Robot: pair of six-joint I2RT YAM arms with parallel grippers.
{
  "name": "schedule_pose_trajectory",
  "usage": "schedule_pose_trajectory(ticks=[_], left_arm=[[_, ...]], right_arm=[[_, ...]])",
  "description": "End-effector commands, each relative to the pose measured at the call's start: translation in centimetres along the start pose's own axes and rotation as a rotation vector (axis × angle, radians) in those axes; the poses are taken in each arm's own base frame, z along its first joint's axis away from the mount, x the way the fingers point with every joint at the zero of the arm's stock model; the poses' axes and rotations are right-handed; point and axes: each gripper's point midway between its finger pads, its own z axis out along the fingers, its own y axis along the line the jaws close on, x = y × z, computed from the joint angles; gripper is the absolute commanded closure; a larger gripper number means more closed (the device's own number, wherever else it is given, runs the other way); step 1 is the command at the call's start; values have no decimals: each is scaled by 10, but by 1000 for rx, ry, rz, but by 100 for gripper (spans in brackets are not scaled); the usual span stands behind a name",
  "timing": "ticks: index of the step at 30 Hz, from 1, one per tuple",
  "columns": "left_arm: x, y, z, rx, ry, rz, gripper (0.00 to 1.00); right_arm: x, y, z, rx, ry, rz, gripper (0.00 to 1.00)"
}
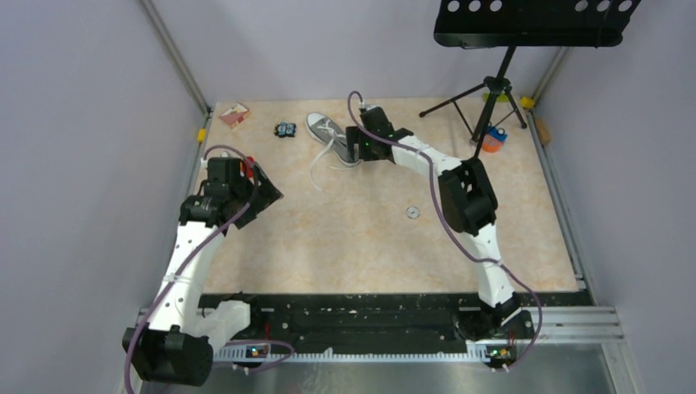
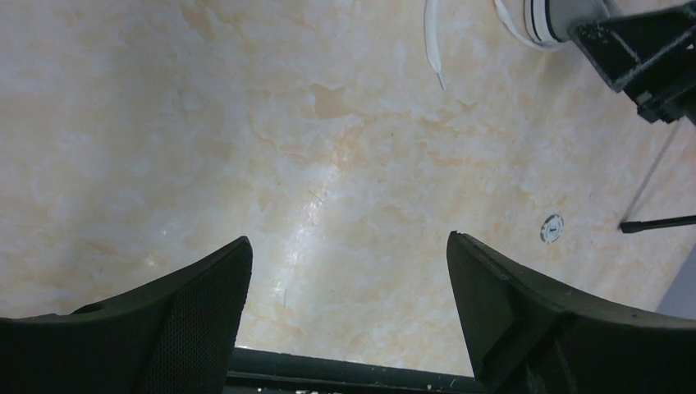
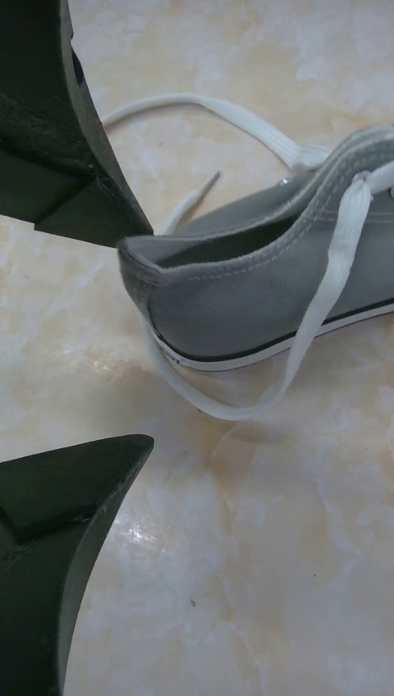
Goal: Tie the shoes
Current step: Pick up the shoe at the center of the board.
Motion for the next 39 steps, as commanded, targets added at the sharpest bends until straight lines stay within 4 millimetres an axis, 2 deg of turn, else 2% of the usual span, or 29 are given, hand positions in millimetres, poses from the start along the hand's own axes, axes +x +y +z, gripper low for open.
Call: schedule_pose_trajectory(ticks=[1, 6, 8, 10, 13, 14, 18, 20, 25, 30, 34, 36, 39], left_arm=[[16, -3, 0, 53, 50, -16, 8], [20, -2, -2, 65, 55, -13, 9], [21, -2, -3, 71, 57, -7, 9], [22, -3, -4, 81, 64, 1, 9], [25, -3, -2, 89, 72, 4, 9], [26, -3, -2, 91, 75, 4, 9], [29, -4, 0, 102, 86, 8, 9], [30, -4, -1, 105, 90, 13, 9], [31, -5, 2, 114, 94, 25, 9], [39, -10, 11, 149, 138, 21, 9], [47, -9, 19, 149, 177, 17, 10], [50, -10, 22, 151, 204, 16, 10], [56, -12, 26, 165, 238, 10, 10]], right_arm=[[-25, 13, 7, -43, -34, 53, 16], [-24, 18, 19, -63, -32, 79, 28], [-23, 23, 20, -88, -26, 82, 37], [-20, 25, 21, -94, -17, 80, 55], [-19, 24, 19, -77, -21, 78, 96], [-19, 25, 17, -78, -22, 78, 100], [-21, 19, 4, -42, -39, 73, 100], [-28, 17, -18, -33, -59, 78, 100], [-19, 2, -81, 16, -61, 92, 100], [6, -32, -157, 129, -36, 63, 100], [41, -55, -207, 181, -8, 85, 100], [52, -58, -227, 175, -8, 116, 100], [58, -43, -245, 103, -19, 186, 100]])
